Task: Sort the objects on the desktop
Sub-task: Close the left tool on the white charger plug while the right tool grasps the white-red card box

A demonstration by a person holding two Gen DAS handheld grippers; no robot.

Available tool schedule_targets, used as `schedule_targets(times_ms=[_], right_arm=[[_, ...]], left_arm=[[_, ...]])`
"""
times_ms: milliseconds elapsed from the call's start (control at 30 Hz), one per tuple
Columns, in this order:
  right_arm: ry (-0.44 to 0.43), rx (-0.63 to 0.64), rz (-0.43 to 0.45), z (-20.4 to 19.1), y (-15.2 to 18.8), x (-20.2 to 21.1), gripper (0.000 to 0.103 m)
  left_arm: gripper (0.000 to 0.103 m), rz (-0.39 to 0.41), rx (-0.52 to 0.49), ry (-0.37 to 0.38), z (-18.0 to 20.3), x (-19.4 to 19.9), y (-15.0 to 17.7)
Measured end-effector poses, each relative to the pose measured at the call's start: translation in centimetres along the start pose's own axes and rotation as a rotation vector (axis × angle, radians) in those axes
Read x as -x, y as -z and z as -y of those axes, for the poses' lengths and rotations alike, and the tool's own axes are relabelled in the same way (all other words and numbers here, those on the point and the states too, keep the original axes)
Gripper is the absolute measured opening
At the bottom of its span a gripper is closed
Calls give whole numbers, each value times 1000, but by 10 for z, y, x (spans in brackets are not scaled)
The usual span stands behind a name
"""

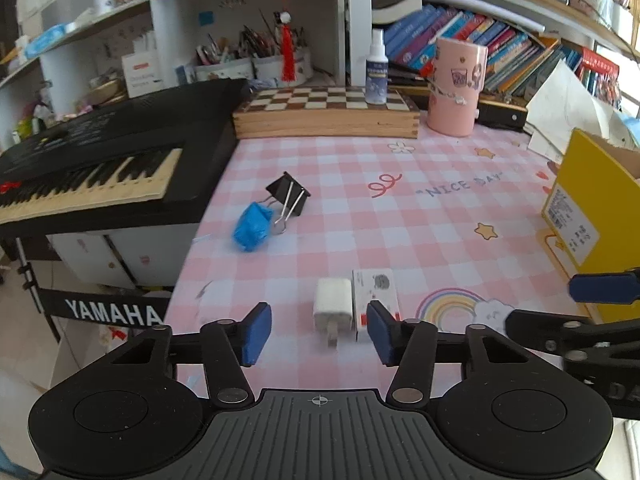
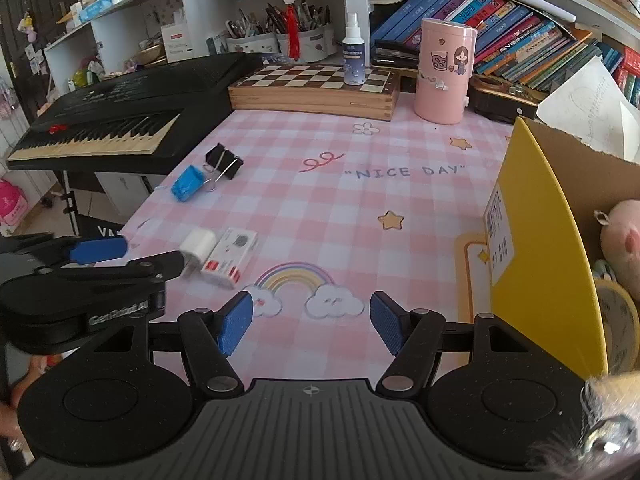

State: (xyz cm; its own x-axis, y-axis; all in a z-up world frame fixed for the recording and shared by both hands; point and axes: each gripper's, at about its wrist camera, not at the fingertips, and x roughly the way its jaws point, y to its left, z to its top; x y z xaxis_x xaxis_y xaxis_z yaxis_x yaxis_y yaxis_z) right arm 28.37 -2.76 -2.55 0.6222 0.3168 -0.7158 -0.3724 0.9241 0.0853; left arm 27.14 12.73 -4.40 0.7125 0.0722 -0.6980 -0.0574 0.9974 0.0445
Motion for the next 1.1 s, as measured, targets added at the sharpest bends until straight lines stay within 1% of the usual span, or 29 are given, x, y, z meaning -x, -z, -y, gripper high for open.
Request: schedule_targets(times_ms=[67, 133, 233, 267, 400, 467, 533, 667, 733, 767, 833, 967, 1100], right_arm=[[4, 2, 0, 4, -4, -5, 64], [6, 4, -4, 7, -8, -10, 64], [5, 6, -12, 10, -13, -18, 64], [5, 7, -14, 10, -15, -21, 64], [-8, 18, -23, 8, -19, -30, 64], [-19, 29, -26, 6, -21, -34, 64], [-31, 41, -25, 3, -23, -37, 64], [-53, 56, -31, -3, -28, -45, 64], [-65, 67, -29, -7, -31, -48, 64], [-64, 72, -29, -9, -31, -49, 62], [-71, 71, -33, -10, -33, -52, 62], [-98, 84, -41, -17, -37, -60, 62], [-144, 126, -48, -31, -39, -69, 62]], left_arm=[[44, -13, 0, 7, 0, -11, -4], [41, -28, -5, 16, 1, -21, -8], [35, -52, -14, 25, 3, -32, -9], [34, -45, -8, 32, 3, -33, -10], [31, -50, 3, 42, 0, -36, -13], [28, -57, 25, 38, -5, -33, -13], [28, -63, 40, 36, -10, -31, -10], [27, -99, 26, 37, -10, -39, -5], [24, -102, 27, 43, -10, -42, -5], [24, -98, 26, 42, -11, -43, -5], [24, -97, 31, 50, -15, -44, -7], [23, -83, 94, 32, -30, -35, -7], [24, -64, 179, 33, -51, -18, -7]])
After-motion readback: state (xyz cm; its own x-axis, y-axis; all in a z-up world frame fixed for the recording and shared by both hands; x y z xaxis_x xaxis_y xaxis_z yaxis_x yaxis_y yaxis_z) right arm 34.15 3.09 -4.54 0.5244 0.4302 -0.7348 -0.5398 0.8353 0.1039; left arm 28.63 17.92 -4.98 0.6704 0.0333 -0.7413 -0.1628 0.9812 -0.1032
